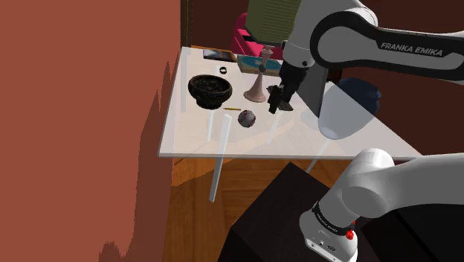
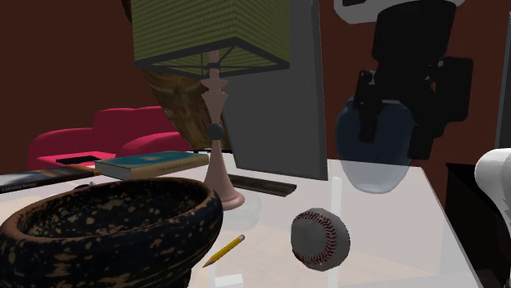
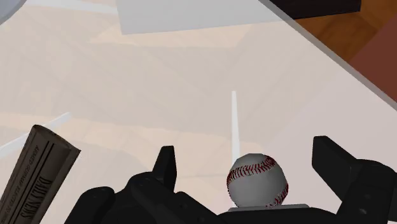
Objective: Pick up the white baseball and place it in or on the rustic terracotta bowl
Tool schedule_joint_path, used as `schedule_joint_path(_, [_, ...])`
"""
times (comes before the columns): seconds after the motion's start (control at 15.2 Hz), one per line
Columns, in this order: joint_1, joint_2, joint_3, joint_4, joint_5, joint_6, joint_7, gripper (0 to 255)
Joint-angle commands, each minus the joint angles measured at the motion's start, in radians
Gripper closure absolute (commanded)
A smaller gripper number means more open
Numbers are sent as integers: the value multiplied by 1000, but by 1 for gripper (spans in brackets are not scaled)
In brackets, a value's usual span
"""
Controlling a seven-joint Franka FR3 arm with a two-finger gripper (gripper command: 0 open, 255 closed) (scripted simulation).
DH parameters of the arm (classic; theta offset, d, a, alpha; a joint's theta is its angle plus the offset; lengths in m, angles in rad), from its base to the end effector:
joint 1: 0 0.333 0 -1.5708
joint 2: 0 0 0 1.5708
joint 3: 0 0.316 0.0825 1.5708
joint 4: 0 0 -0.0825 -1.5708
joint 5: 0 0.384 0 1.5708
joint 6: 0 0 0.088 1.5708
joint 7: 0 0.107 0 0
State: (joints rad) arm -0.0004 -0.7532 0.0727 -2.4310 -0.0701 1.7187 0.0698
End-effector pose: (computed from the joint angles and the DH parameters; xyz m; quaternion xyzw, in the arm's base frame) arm 0.3266 0.0219 0.5575 0.9980 -0.0036 0.0233 0.0583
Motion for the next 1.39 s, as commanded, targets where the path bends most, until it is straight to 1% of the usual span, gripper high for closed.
schedule_joint_path(0.0, [0, 0, 0, 0, 0, 0, 0, 0])
schedule_joint_path(0.33, [-69, 243, 50, 112, 69, 62, 252, 0])
schedule_joint_path(0.66, [-126, 474, 67, 242, 121, 107, 483, 0])
schedule_joint_path(0.73, [-125, 474, 66, 242, 121, 107, 484, 0])
schedule_joint_path(1.19, [-123, 486, 69, 151, 123, 210, 484, 0])
schedule_joint_path(1.32, [-123, 486, 69, 151, 123, 210, 484, 0])
